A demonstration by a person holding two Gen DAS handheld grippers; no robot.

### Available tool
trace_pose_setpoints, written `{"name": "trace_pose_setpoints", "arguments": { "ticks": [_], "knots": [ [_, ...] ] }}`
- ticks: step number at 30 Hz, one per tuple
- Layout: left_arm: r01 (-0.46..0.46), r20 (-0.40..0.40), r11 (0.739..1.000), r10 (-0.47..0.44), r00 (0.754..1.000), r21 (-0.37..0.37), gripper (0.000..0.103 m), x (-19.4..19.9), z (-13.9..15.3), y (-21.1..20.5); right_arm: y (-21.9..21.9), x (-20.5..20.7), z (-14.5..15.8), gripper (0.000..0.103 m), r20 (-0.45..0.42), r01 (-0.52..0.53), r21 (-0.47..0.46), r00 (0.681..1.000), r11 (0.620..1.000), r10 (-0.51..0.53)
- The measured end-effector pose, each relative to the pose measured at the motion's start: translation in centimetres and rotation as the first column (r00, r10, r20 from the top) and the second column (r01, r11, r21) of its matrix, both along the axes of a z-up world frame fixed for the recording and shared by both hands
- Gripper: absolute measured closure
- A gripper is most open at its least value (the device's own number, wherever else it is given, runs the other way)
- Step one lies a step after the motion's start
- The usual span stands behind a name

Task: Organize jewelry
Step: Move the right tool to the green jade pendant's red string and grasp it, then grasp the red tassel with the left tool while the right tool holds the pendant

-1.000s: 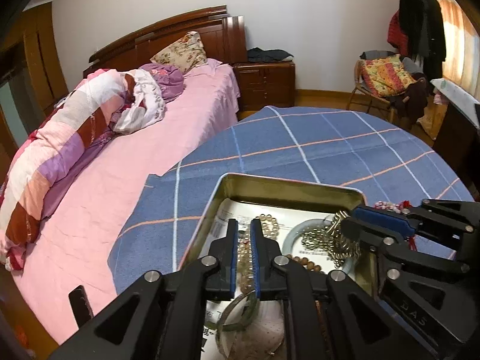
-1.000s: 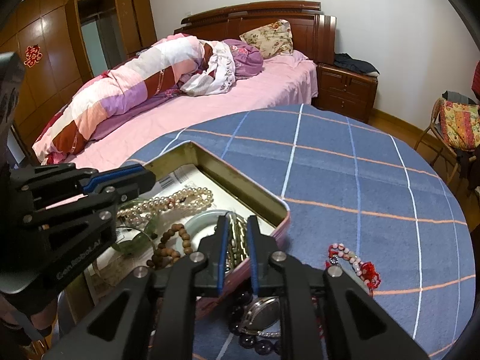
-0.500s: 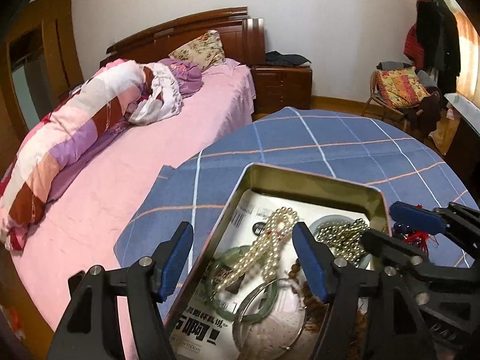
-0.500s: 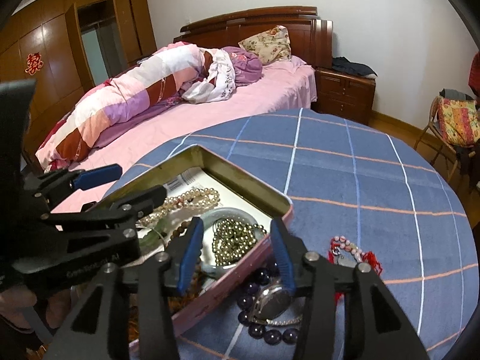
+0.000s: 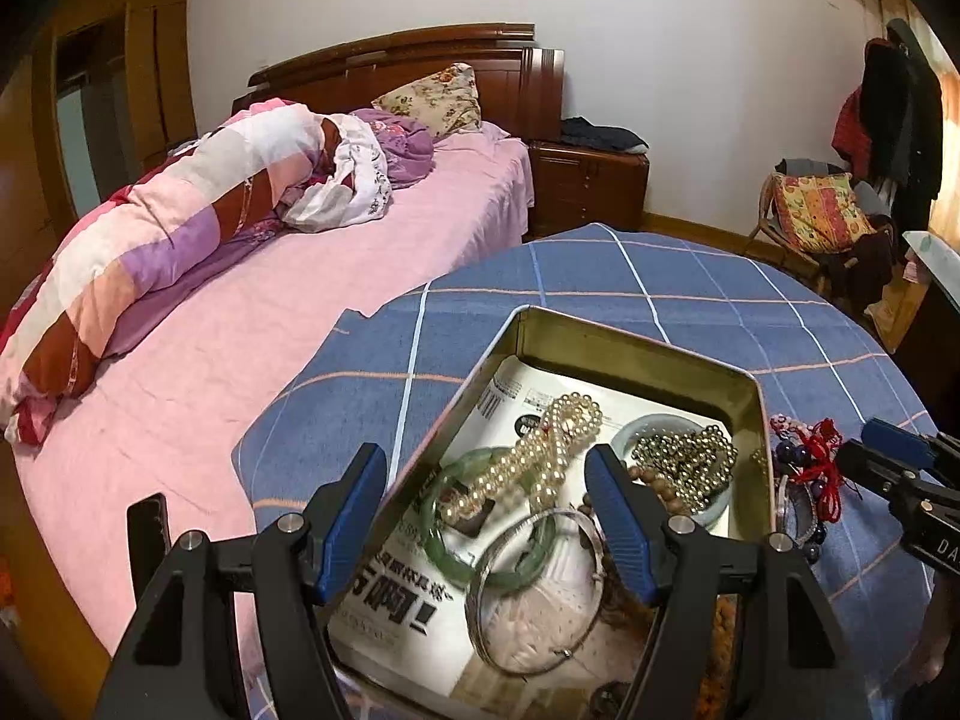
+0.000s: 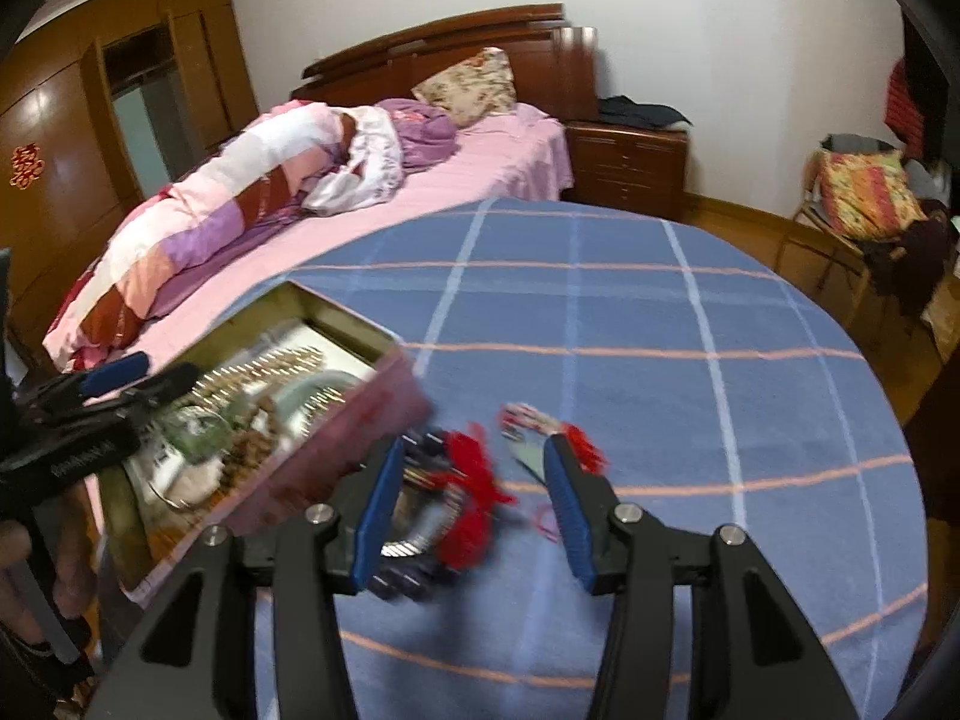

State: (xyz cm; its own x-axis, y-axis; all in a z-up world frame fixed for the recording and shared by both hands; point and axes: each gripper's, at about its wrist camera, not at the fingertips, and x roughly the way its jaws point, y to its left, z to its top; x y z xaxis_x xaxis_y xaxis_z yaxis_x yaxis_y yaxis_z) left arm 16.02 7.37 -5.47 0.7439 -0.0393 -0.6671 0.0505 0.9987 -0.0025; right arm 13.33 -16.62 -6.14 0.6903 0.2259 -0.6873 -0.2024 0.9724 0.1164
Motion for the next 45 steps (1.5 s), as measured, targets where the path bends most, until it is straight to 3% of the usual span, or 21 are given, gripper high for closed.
{"name": "trace_pose_setpoints", "arguments": {
  "ticks": [14, 22, 25, 27, 29, 39, 45],
  "knots": [
    [-0.006, 0.014, 1.000, 0.006, 1.000, 0.025, 0.034, -2.4, 0.1, -2.0, -2.8, -0.8, -1.2, 0.051, -0.031, 0.045, -0.018, 0.998, 0.999, -0.046],
    [0.021, 0.019, 0.999, -0.022, 1.000, 0.031, 0.034, -2.6, 0.9, -3.8, -2.4, 1.8, -1.4, 0.051, -0.035, 0.044, -0.036, 0.998, 0.998, -0.045],
    [0.026, 0.017, 0.999, -0.027, 0.999, 0.040, 0.034, -2.3, 0.9, -4.3, -2.2, 3.0, -2.2, 0.060, -0.061, 0.033, -0.036, 0.998, 0.999, -0.035],
    [0.032, 0.015, 0.999, -0.032, 0.999, 0.038, 0.034, -2.1, 1.0, -4.6, -2.5, 3.2, -2.9, 0.086, -0.091, 0.031, -0.032, 0.995, 0.999, -0.034],
    [0.037, 0.018, 0.999, -0.038, 0.999, 0.039, 0.034, -2.0, 1.2, -4.8, -2.9, 2.8, -2.6, 0.095, -0.081, 0.032, -0.014, 0.996, 0.999, -0.033],
    [0.147, 0.052, 0.988, -0.149, 0.987, 0.047, 0.034, -2.5, 2.8, -9.6, -6.0, -1.1, -0.6, 0.096, -0.001, 0.110, -0.030, 0.994, 0.993, -0.110],
    [0.244, 0.041, 0.967, -0.247, 0.968, 0.068, 0.034, -2.5, 2.4, -14.2, -7.0, -2.4, -0.3, 0.096, 0.014, 0.135, -0.011, 0.991, 0.991, -0.135]
  ]
}}
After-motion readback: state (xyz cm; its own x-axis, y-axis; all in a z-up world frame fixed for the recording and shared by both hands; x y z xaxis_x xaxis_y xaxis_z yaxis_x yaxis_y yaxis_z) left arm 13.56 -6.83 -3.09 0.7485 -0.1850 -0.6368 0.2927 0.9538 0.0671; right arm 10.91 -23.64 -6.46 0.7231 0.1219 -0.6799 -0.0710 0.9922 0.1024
